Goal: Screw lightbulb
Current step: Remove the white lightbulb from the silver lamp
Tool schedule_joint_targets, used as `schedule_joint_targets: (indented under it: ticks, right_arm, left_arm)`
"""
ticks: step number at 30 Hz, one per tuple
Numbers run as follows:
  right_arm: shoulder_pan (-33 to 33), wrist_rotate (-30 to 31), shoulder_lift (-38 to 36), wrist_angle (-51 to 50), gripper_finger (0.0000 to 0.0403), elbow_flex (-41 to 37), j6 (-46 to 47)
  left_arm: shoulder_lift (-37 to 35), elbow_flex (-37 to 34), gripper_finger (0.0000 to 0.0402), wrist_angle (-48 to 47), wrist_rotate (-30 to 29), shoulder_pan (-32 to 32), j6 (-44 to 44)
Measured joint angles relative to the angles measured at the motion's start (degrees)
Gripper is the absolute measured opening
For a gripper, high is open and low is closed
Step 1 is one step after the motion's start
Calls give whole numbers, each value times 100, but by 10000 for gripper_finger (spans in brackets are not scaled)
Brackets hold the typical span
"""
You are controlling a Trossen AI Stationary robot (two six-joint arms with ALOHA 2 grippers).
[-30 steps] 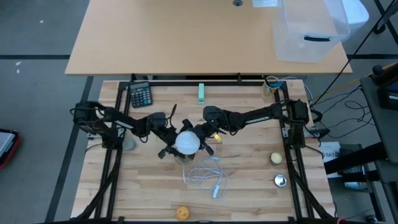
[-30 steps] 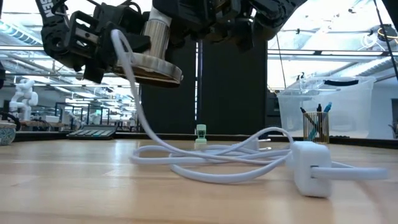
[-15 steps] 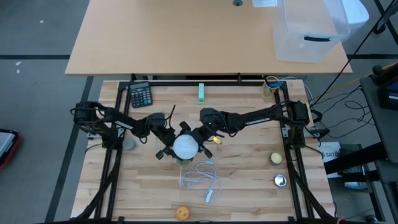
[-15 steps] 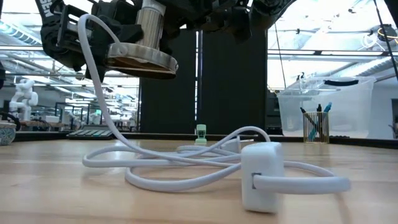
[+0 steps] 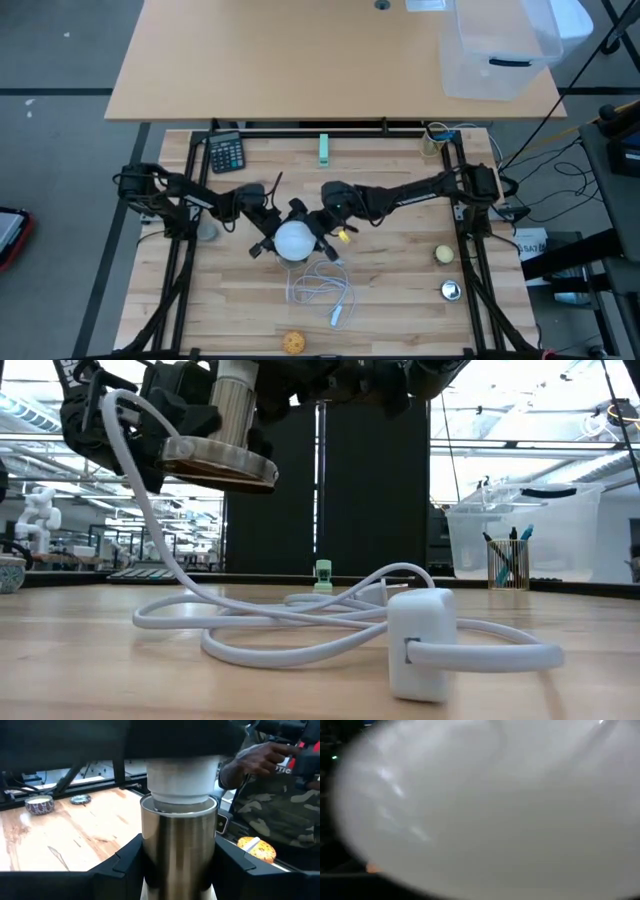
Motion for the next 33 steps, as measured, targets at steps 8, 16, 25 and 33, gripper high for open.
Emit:
schedule_joint_targets:
  ticks: [8,16,25,33]
  right_arm:
    - [54,680,-20,55,235,0,145]
    - [202,1295,-204,-290,246,4,216]
    - [463,2306,-237,-669,247,4,371]
    - [706,3422,-235,-669,247,4,627]
  left_arm:
    - [0,-1,172,39,-300,-34,0]
    - [0,15,172,68,-265,-33,-14]
    - [0,21,172,68,-268,-28,4]
    - [0,24,172,79,-268,-28,83]
